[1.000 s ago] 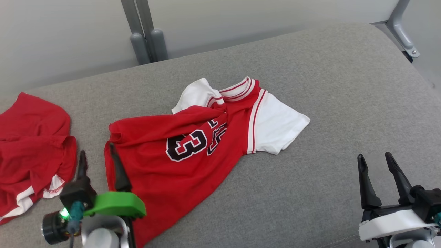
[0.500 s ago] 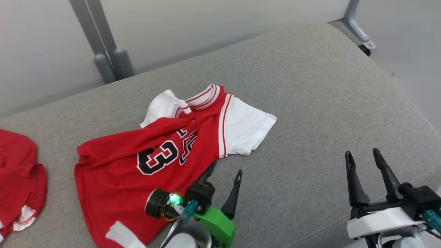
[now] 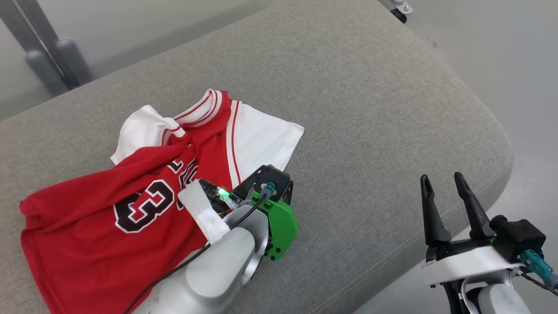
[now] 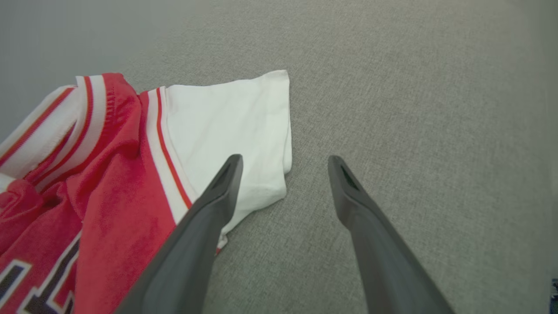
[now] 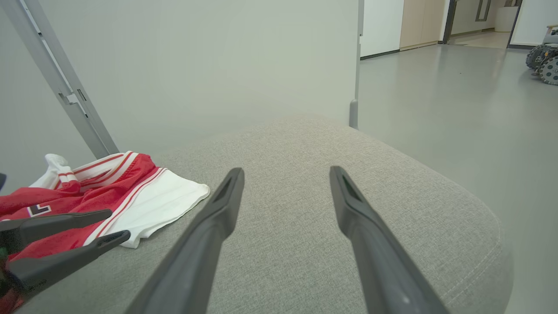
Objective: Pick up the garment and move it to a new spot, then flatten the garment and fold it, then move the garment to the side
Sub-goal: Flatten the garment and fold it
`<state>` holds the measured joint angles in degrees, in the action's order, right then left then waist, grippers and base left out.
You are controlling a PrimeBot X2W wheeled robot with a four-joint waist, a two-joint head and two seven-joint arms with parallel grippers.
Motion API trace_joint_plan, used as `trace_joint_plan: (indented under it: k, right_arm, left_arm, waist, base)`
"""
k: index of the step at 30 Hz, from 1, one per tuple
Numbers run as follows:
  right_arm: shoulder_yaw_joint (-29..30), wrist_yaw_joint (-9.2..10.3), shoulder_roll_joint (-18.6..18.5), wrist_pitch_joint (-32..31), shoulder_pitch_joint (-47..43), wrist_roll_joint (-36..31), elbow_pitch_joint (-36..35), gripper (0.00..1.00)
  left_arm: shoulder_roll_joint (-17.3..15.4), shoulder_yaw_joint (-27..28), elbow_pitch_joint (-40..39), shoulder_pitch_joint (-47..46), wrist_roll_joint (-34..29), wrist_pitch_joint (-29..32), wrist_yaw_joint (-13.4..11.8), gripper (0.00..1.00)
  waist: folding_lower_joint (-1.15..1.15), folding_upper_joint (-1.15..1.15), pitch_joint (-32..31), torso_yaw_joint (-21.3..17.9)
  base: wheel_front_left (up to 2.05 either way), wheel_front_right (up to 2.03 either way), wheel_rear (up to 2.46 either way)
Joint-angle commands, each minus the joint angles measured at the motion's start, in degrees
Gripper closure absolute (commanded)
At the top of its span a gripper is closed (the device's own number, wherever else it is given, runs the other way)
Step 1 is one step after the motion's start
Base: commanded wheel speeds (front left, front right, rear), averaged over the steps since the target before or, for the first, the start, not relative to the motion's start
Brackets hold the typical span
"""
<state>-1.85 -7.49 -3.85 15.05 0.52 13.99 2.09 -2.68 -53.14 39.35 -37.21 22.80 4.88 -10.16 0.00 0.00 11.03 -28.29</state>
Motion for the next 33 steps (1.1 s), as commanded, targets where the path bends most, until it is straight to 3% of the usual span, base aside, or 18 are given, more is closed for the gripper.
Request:
trace_joint_plan:
  k: [1, 5, 6, 7, 8, 12, 21, 22, 23, 24, 29, 33]
  right_arm:
    - [-0.26, 0.00, 0.40, 0.20, 1.03, 0.44, 0.18, 0.00]
    - [-1.41, 0.00, 0.67, 0.20, 1.93, 0.90, 0.66, 0.00]
    - [-1.53, 0.01, 0.68, 0.20, 2.06, 1.04, 0.72, 0.00]
    - [-1.61, 0.00, 0.70, 0.20, 2.17, 1.16, 0.71, 0.00]
    - [-1.62, 0.00, 0.76, 0.20, 2.21, 1.23, 0.66, 0.00]
    - [-1.69, 0.00, 0.85, 0.20, 1.58, 1.13, 0.83, 0.00]
    - [0.04, 0.00, 0.41, 0.20, -0.69, -0.09, 0.98, 0.00]
    - [-0.05, 0.00, 0.19, 0.20, -0.78, -0.16, 1.05, 0.00]
    - [0.01, 0.00, 0.05, 0.20, -0.94, -0.30, 1.14, 0.00]
    - [-0.07, 0.00, -0.22, 0.20, -1.08, -0.48, 1.19, 0.00]
    - [0.50, 0.00, -1.72, 0.20, -1.73, -1.15, 0.63, 0.00]
    - [1.96, 0.00, -3.28, 0.20, -3.13, -1.92, -0.38, 0.00]
  left_arm:
    - [-0.39, -1.28, 1.77, -1.78, 1.11, 0.46, -0.02, 0.00]
    - [-0.38, -3.54, 7.29, -4.61, 2.40, 1.02, -0.03, 0.00]
    - [-0.35, -4.01, 8.58, -5.29, 2.69, 0.72, -0.25, 0.26]
    - [-0.33, -4.50, 9.61, -5.82, 3.03, 0.20, -0.33, 0.97]
    - [-0.34, -4.82, 10.24, -6.13, 3.54, -0.16, -0.27, 1.00]
    - [-0.32, -6.33, 9.92, -6.84, 6.39, -2.29, 1.44, 1.00]
    - [-0.32, -13.67, -2.01, -3.18, 13.97, -7.62, 3.52, 1.00]
    - [-0.33, -14.85, -3.59, -2.89, 14.83, -8.45, 4.11, 0.84]
    - [-0.29, -15.42, -4.90, -2.21, 15.99, -9.13, 4.66, 0.34]
    - [-0.32, -15.83, -6.30, -0.99, 17.68, -9.91, 4.92, 0.00]
    - [-0.32, -15.83, -11.96, 1.65, 23.08, -16.50, 3.51, 0.00]
    - [-0.36, -12.77, -14.25, 4.38, 22.77, -19.78, -0.50, 0.00]
  waist:
    - [0.00, 0.00, 2.86, -2.76]
    - [0.00, 0.00, 3.70, -3.94]
    - [0.00, 0.00, 3.74, -4.08]
    - [0.00, 0.00, 3.75, -4.14]
    - [0.00, 0.00, 3.70, -4.15]
    - [0.00, 0.00, 3.06, -4.07]
    - [0.00, 0.00, 0.44, 0.00]
    - [0.00, 0.00, 0.15, 0.65]
    - [0.00, 0.00, -0.22, 1.26]
    - [0.00, 0.00, -0.55, 1.93]
    - [0.00, 0.00, -2.70, 5.45]
    - [0.00, 0.00, -5.21, 9.20]
  base:
    - [0.00, 0.00, 0.00]
    - [0.00, 0.00, 0.00]
    - [0.00, 0.00, 0.00]
    - [0.00, 0.00, 0.00]
    - [0.00, 0.00, 0.00]
    - [0.00, 0.00, 0.00]
    - [0.00, 0.00, 0.00]
    - [0.00, 0.00, 0.00]
    - [0.00, 0.00, 0.00]
    - [0.00, 0.00, 0.00]
    - [0.00, 0.00, 0.00]
    - [0.00, 0.00, 0.00]
